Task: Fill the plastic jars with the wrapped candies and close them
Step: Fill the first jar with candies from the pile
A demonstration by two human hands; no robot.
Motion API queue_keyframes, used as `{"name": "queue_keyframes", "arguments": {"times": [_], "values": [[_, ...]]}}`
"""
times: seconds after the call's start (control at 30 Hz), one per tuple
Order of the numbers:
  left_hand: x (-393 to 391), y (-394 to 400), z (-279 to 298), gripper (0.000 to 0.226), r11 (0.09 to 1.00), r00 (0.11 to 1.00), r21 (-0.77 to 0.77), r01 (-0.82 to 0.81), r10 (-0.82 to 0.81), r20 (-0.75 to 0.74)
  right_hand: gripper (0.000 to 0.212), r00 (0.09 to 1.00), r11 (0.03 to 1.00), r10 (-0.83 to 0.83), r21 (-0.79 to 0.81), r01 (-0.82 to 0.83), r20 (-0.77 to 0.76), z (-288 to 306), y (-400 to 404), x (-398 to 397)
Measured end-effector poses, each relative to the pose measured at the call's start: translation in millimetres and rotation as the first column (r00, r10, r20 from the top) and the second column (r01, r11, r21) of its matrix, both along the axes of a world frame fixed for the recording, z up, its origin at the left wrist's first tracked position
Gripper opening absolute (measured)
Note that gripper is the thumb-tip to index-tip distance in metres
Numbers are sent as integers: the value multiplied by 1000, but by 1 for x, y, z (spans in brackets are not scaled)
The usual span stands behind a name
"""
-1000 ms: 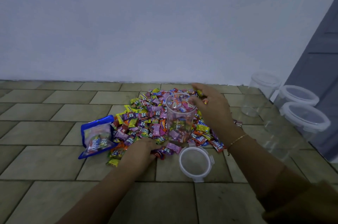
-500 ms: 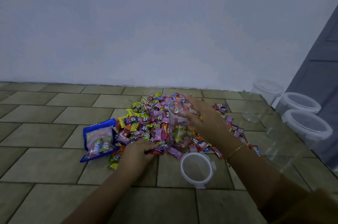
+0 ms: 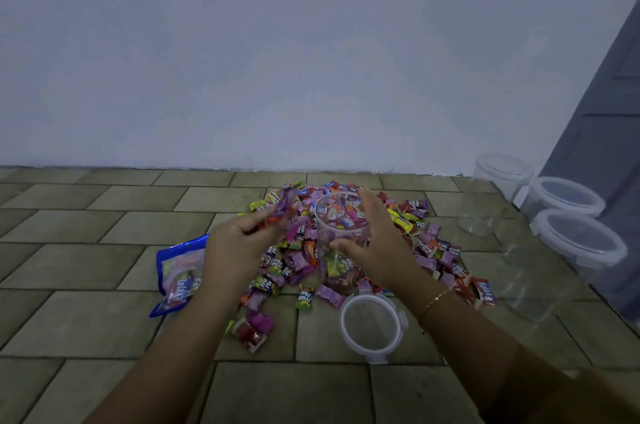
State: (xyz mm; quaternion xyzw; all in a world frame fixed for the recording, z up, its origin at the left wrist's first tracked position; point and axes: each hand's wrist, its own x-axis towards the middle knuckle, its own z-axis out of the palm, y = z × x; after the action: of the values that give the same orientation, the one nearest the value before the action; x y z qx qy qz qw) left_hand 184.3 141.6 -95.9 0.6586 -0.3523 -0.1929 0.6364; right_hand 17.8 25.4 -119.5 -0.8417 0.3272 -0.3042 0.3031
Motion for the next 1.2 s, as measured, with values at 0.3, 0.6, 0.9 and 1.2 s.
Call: {"name": "queue_keyframes", "arguments": {"times": [0.3, 0.6, 0.9, 1.2], "values": [[-22, -55, 22, 24, 985, 972, -129, 111, -134, -193, 89, 1000, 1000, -10, -20, 10, -18, -3, 0, 3], [-29, -71, 8, 23, 984, 969, -81, 161, -173, -174, 93, 1000, 999, -22, 27, 22, 20, 0, 3, 1], [-26, -70, 2, 22, 990, 990, 38, 136, -135, -35, 100, 999, 998, -27, 54, 25, 41, -2, 2, 2], [-25, -63, 5, 20, 977, 975, 126, 171, -186, 118, 104, 997, 997, -28, 76, 23, 74, -3, 2, 3]]}}
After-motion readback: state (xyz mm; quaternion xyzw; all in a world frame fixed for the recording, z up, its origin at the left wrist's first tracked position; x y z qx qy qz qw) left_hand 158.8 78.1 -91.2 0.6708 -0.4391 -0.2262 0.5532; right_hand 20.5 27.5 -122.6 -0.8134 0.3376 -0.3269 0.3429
